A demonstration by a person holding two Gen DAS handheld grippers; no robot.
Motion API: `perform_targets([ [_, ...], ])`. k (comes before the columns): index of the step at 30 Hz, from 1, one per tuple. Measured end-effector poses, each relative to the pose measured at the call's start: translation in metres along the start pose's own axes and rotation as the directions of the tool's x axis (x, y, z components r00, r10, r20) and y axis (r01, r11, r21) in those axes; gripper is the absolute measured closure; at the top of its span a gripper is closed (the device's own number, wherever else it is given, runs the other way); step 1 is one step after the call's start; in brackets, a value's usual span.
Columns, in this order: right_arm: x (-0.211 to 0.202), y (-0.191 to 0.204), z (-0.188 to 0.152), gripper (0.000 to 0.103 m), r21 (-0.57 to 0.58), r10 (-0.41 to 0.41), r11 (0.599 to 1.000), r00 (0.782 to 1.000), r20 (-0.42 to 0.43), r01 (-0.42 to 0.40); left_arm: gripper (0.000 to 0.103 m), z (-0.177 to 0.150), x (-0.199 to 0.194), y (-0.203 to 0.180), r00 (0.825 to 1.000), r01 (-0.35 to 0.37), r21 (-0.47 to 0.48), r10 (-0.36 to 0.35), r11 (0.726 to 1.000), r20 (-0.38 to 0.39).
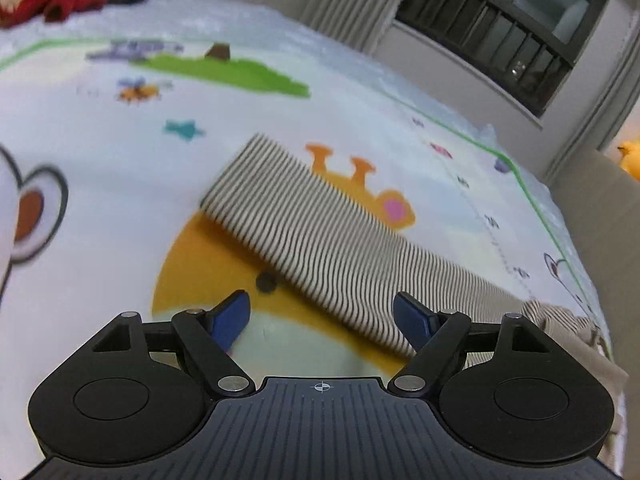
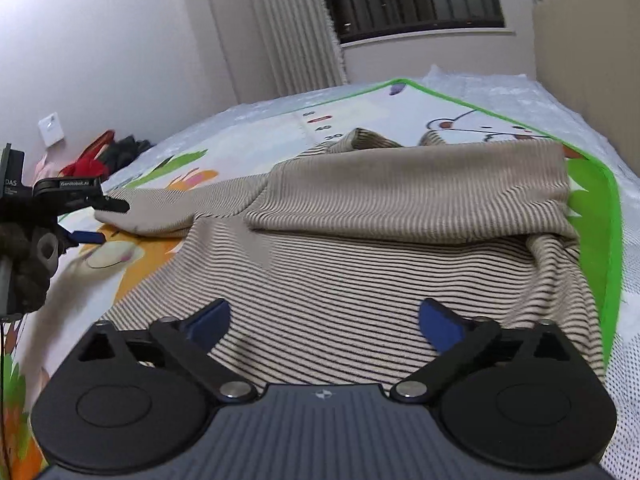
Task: Fold clothes
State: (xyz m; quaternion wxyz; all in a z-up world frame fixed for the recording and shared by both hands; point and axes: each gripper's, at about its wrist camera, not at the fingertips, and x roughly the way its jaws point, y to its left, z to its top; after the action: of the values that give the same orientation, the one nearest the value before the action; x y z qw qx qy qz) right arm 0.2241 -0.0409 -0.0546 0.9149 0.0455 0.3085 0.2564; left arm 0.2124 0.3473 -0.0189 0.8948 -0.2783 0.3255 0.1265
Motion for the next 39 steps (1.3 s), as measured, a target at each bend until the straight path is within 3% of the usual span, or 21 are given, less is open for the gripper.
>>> perform_targets([
  [6, 0.001, 0.006, -0.003, 0.0, -0.038, -0.029, 0.999, 1.0, -0.011, 0.029, 0.02, 0.009, 0.022, 0.004, 0.988, 0.13, -0.204, -0.144, 0.97, -0.056],
  [8, 0.001, 0.007, -0.004, 0.0, -0.041, -0.031, 0.999, 0.999, -0.01, 0.03, 0.027, 0.012, 0.032, 0.001, 0.985, 0.147, -0.24, -0.164, 0.96, -0.052],
  [12, 0.002, 0.003, -0.004, 0.0, -0.035, -0.025, 0.999, 1.0, -0.004, 0.025, 0.079, 0.008, 0.05, -0.013, 0.984, 0.149, -0.218, -0.166, 0.965, -0.061],
  [16, -0.003, 0.003, -0.004, 0.0, -0.027, -0.03, 0.999, 0.999, 0.011, 0.03, 0.088, 0.007, 0.044, -0.038, 0.989, 0.147, -0.083, -0.149, 0.986, -0.018],
  [20, -0.029, -0.001, -0.002, 0.0, 0.005, -0.033, 0.999, 0.995, 0.092, 0.033, 0.089, 0.017, 0.019, -0.072, 0.982, 0.178, 0.064, -0.181, 0.982, 0.048],
  [26, -0.076, -0.019, -0.004, 0.0, 0.016, -0.085, 0.996, 0.978, 0.19, 0.083, 0.093, 0.023, -0.007, -0.147, 0.964, 0.195, 0.305, -0.24, 0.932, 0.115],
  [28, -0.086, -0.028, -0.006, 0.0, 0.04, -0.104, 0.994, 0.974, 0.202, 0.098, 0.093, 0.016, -0.014, -0.179, 0.948, 0.238, 0.359, -0.296, 0.902, 0.117],
  [30, -0.094, -0.037, -0.009, 0.0, 0.069, -0.118, 0.992, 0.971, 0.209, 0.106, 0.094, 0.005, -0.023, -0.217, 0.919, 0.31, 0.421, -0.382, 0.853, 0.097],
  [35, -0.099, -0.053, -0.016, 0.0, 0.119, -0.161, 0.983, 0.966, 0.203, 0.138, 0.092, -0.046, -0.043, -0.291, 0.806, 0.542, 0.501, -0.587, 0.674, -0.082],
  [38, -0.1, -0.055, -0.018, 0.0, 0.138, -0.175, 0.979, 0.966, 0.191, 0.15, 0.075, -0.069, -0.036, -0.306, 0.76, 0.627, 0.474, -0.62, 0.619, -0.195],
  [39, -0.1, -0.055, -0.019, 0.0, 0.138, -0.176, 0.979, 0.966, 0.191, 0.152, 0.069, -0.075, -0.034, -0.306, 0.76, 0.63, 0.469, -0.615, 0.619, -0.21],
])
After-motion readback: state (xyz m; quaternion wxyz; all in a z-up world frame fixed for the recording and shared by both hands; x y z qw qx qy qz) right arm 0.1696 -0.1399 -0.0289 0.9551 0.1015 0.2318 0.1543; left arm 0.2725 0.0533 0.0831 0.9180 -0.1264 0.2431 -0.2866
